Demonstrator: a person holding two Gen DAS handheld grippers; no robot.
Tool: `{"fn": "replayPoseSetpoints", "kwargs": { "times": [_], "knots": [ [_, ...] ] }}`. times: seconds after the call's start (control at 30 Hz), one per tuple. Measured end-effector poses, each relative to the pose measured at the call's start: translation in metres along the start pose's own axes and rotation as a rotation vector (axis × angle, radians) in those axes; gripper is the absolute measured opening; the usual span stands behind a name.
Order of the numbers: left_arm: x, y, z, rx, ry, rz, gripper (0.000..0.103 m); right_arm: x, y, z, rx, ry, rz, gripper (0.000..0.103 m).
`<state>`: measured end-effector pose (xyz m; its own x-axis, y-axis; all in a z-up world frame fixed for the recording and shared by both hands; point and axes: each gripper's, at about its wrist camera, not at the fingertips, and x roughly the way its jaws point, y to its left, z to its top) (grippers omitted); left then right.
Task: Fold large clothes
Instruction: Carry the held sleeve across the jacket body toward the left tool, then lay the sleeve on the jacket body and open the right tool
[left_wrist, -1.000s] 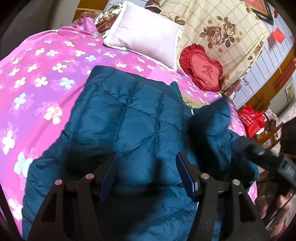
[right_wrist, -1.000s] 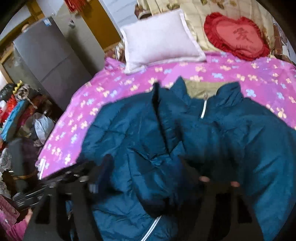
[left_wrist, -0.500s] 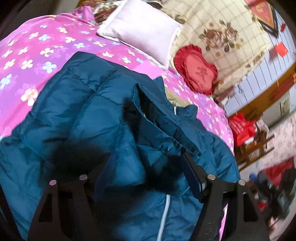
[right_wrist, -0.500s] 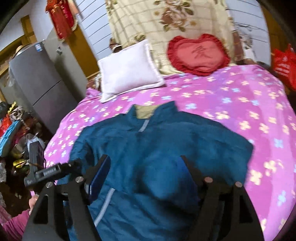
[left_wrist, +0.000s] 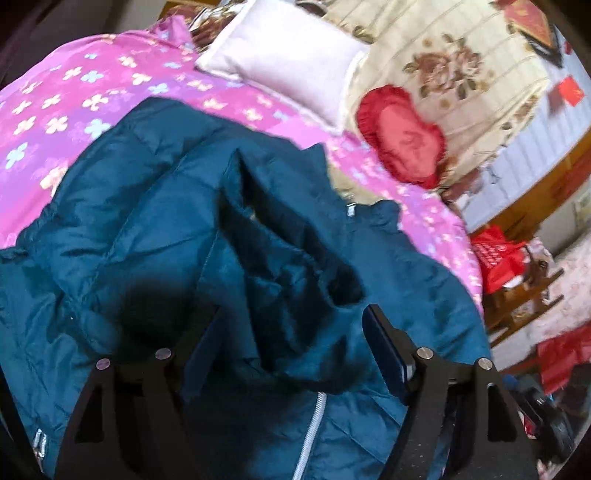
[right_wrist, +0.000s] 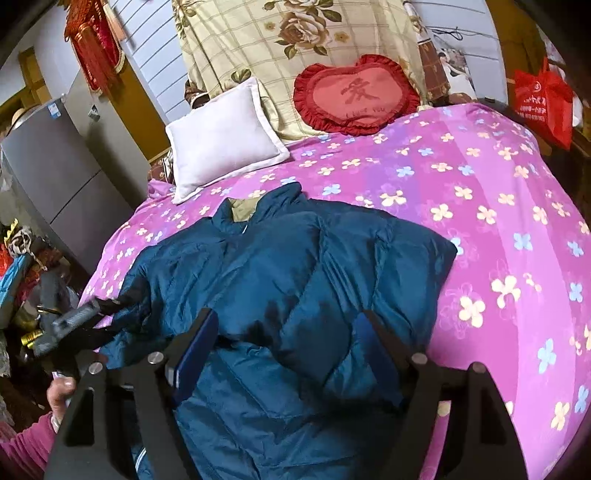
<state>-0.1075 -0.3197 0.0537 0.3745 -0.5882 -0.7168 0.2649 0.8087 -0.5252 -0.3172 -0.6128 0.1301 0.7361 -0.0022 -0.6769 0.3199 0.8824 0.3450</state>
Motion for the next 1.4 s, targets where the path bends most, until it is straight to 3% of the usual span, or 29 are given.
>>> {"fn": "replayPoseSetpoints", "kwargs": {
  "times": [0.07, 0.1, 0.13, 0.2, 0.4, 0.5, 0.67, 0.8, 0.87, 1.0, 1.2, 1.27, 1.4],
  "knots": [
    [0.003, 0.003, 0.005, -0.008, -0.003, 0.000, 0.030, -0.004, 0.001, 0.001, -0.017, -0.007, -0.024, 0.081],
    [0.003, 0.003, 0.008, 0.001, 0.000, 0.002, 0.012, -0.006, 0.000, 0.002, -0.023, -0.014, -0.038, 0.081],
    [0.002, 0.002, 0.012, 0.016, 0.003, 0.001, 0.004, -0.007, 0.000, 0.003, -0.023, -0.021, -0.048, 0.081],
    [-0.006, -0.001, 0.020, 0.053, -0.026, -0.002, 0.000, -0.008, -0.003, 0.007, -0.007, -0.034, -0.063, 0.081],
    [-0.039, -0.009, 0.041, 0.175, -0.147, 0.032, 0.000, 0.017, -0.003, 0.018, 0.031, -0.040, -0.090, 0.081],
    [-0.040, 0.004, 0.050, 0.189, -0.174, 0.076, 0.000, 0.041, 0.009, 0.020, 0.016, -0.020, -0.085, 0.081],
    [-0.011, 0.041, 0.060, 0.142, -0.127, 0.179, 0.000, 0.102, 0.041, 0.011, -0.087, 0.062, -0.168, 0.081],
    [-0.003, 0.065, 0.052, 0.091, -0.087, 0.153, 0.003, 0.142, 0.056, -0.002, -0.176, 0.088, -0.289, 0.085],
    [-0.013, 0.066, 0.051, 0.106, -0.093, 0.173, 0.010, 0.148, 0.059, -0.004, -0.190, 0.086, -0.306, 0.090],
    [-0.037, 0.056, 0.051, 0.166, -0.123, 0.194, 0.016, 0.131, 0.056, 0.000, -0.173, 0.100, -0.285, 0.090],
    [-0.059, 0.036, 0.058, 0.233, -0.246, 0.213, 0.022, 0.085, 0.043, 0.014, -0.129, -0.025, -0.295, 0.090],
    [-0.049, 0.033, 0.060, 0.240, -0.239, 0.230, 0.026, 0.087, 0.037, 0.021, -0.121, -0.023, -0.322, 0.090],
    [-0.004, 0.039, 0.059, 0.237, -0.124, 0.326, 0.026, 0.108, 0.018, 0.030, -0.108, -0.006, -0.426, 0.090]
  ]
}}
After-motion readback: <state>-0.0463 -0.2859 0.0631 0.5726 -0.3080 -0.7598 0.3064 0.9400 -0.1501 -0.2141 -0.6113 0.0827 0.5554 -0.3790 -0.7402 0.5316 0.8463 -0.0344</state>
